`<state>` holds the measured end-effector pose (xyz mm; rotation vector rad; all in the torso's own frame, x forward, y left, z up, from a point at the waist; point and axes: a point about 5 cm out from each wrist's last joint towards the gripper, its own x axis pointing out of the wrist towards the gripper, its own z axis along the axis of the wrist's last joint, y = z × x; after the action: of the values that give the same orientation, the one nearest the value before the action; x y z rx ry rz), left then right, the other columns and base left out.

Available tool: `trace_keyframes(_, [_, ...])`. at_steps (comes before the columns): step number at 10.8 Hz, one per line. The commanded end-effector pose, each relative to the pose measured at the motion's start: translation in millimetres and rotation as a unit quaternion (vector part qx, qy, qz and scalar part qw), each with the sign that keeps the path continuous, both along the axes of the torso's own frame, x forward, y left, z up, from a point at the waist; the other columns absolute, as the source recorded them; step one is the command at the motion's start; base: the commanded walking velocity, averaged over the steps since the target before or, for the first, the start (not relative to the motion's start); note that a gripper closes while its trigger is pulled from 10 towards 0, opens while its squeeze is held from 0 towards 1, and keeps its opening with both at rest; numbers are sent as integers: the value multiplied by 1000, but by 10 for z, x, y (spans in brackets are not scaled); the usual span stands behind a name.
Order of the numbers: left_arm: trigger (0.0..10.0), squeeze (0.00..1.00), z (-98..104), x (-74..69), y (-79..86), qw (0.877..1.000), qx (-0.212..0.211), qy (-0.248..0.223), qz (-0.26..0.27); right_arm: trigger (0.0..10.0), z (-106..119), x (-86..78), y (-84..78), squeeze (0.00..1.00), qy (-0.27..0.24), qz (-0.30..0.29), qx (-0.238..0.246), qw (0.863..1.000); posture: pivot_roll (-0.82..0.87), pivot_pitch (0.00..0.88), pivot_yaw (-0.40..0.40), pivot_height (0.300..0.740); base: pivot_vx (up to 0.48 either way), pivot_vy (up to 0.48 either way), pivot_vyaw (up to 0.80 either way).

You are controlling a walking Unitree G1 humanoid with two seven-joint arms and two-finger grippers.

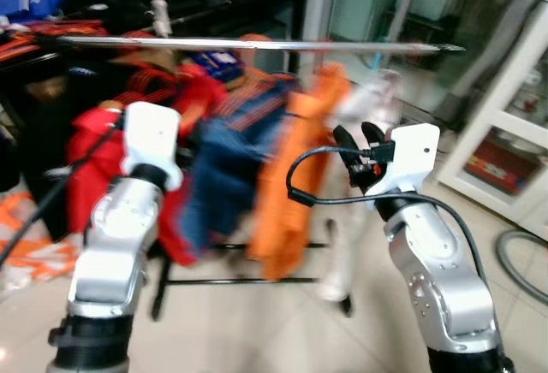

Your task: Hang hanger

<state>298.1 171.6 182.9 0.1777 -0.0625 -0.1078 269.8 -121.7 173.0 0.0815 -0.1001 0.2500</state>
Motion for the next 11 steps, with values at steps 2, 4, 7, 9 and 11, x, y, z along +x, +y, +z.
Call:
trace_keyframes(2, [10000,0,58,26,-102,999,4,-4,-35,10000,-25,-15,-54,0,10,-18,6,1000,-110,0,55,740,0,480,-800])
trace_keyframes(4, [10000,0,108,35,-80,999,16,-24,-26,10000,-44,-23,-15,0,13,-7,-5,1000,-110,0,55,740,0,0,0])
trace_keyframes(7, [10000,0,112,47,-82,999,-16,-11,-43,10000,-42,-16,25,0,18,5,7,1000,-105,0,49,740,112,0,0])
trace_keyframes(9, [10000,290,106,95,-86,999,-14,1,-45,10000,-46,-3,36,0,21,13,5,1000,-105,0,47,740,442,0,-609])
trace_keyframes(11, [10000,0,93,119,-88,999,-22,9,-48,10000,-57,11,34,0,24,14,-6,1000,-120,0,49,740,463,0,0])
